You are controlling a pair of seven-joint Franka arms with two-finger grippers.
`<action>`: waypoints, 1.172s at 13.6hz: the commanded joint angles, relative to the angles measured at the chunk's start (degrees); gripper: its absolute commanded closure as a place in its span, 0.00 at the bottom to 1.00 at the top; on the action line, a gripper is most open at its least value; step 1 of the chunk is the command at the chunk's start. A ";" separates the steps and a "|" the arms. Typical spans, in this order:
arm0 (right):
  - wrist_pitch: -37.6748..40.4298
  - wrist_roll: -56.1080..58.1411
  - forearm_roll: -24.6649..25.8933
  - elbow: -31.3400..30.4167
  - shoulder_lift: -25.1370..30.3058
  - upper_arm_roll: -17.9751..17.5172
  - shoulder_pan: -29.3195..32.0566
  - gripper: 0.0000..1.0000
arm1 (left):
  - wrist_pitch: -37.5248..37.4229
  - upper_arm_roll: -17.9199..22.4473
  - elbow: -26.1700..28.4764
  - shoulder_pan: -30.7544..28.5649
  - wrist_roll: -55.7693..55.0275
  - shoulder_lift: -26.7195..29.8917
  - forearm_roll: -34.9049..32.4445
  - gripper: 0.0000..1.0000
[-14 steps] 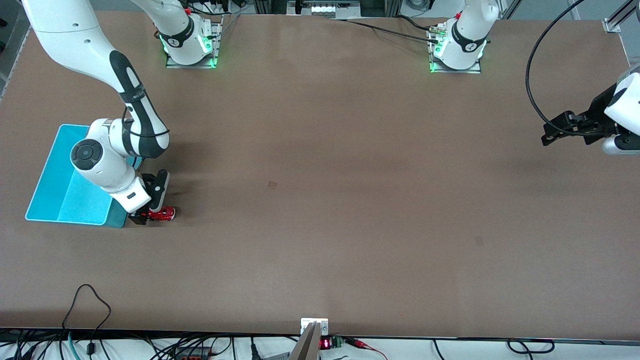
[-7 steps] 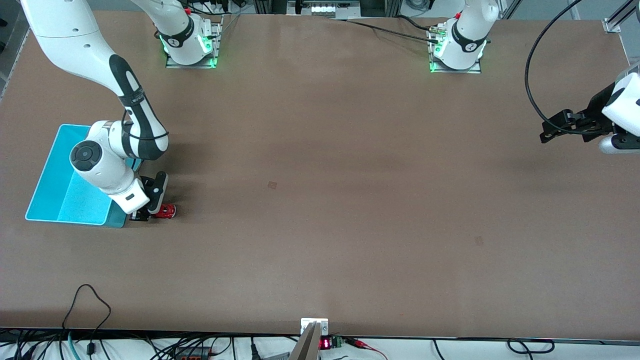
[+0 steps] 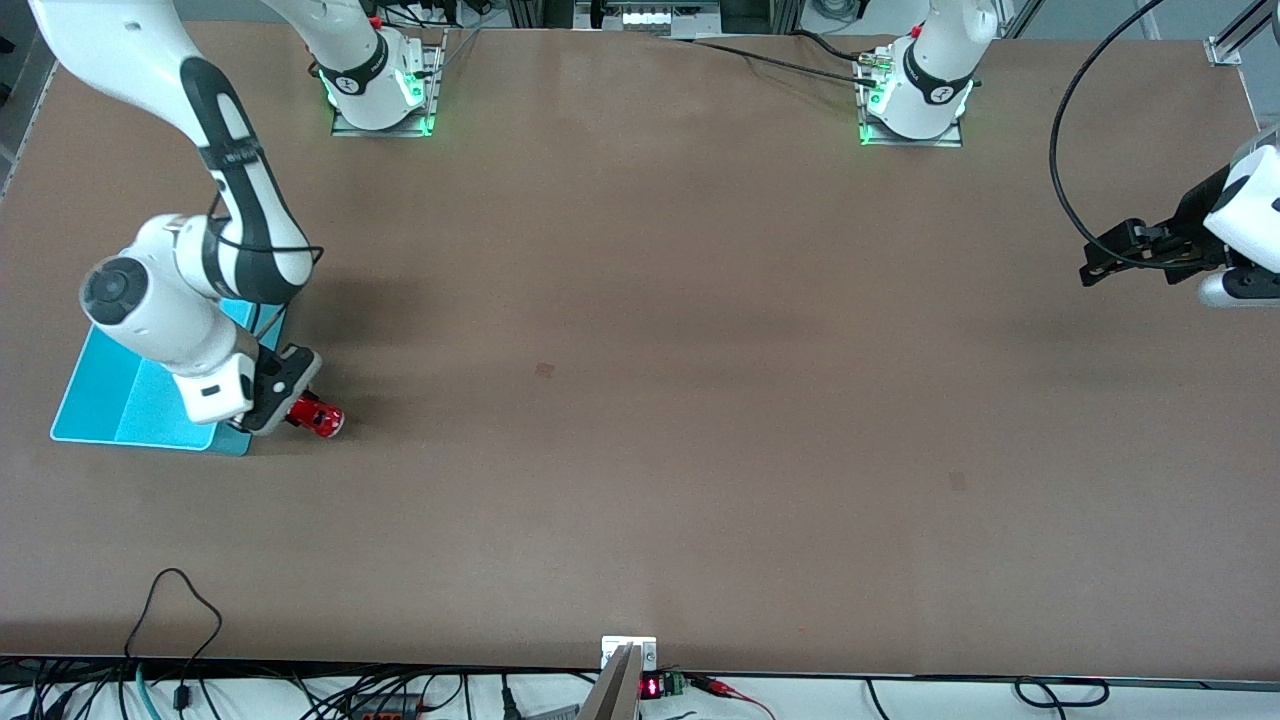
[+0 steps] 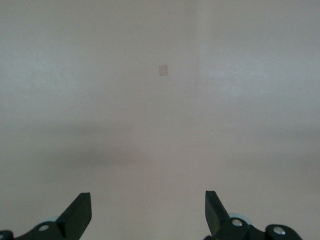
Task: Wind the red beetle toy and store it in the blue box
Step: 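Lift the red car with the right gripper and carry it over the box, then lower the car into the blue box and open the right gripper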
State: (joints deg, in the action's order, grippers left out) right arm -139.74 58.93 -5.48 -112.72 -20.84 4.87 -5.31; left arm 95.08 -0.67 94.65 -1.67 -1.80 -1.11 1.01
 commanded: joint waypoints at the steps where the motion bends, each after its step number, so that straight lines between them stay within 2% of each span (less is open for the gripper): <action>1: 5.77 -14.49 -0.94 -1.18 5.79 0.05 1.52 0.99 | -0.69 -0.12 -0.08 -0.27 0.57 0.50 0.92 0.00; 4: 15.79 -23.92 -0.94 -1.45 8.97 1.81 5.74 0.99 | -0.69 -0.12 0.00 -0.27 0.57 0.50 0.92 0.00; 7: 18.45 -27.81 -0.85 -1.62 9.06 8.47 6.19 0.99 | -0.77 -0.12 0.00 -0.27 0.57 0.50 0.92 0.00; 11: 16.96 -28.86 -0.50 -1.80 5.91 14.11 6.45 0.98 | -0.86 -0.04 0.00 -0.27 0.66 0.49 0.92 0.00; 14: 11.70 -31.51 -0.24 -3.11 2.13 15.08 6.54 0.98 | -0.78 -0.03 0.00 -0.27 0.66 0.41 1.01 0.00; 16: 6.88 -31.68 -0.24 -6.18 0.28 15.26 7.07 0.98 | -0.77 -0.03 0.00 -0.27 0.66 0.41 0.92 0.00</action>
State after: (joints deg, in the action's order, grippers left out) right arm -128.83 28.32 -5.53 -116.32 -19.27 19.93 1.45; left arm 94.94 -0.67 94.67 -1.67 -1.80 -1.12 1.01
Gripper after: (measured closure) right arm 0.573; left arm 0.000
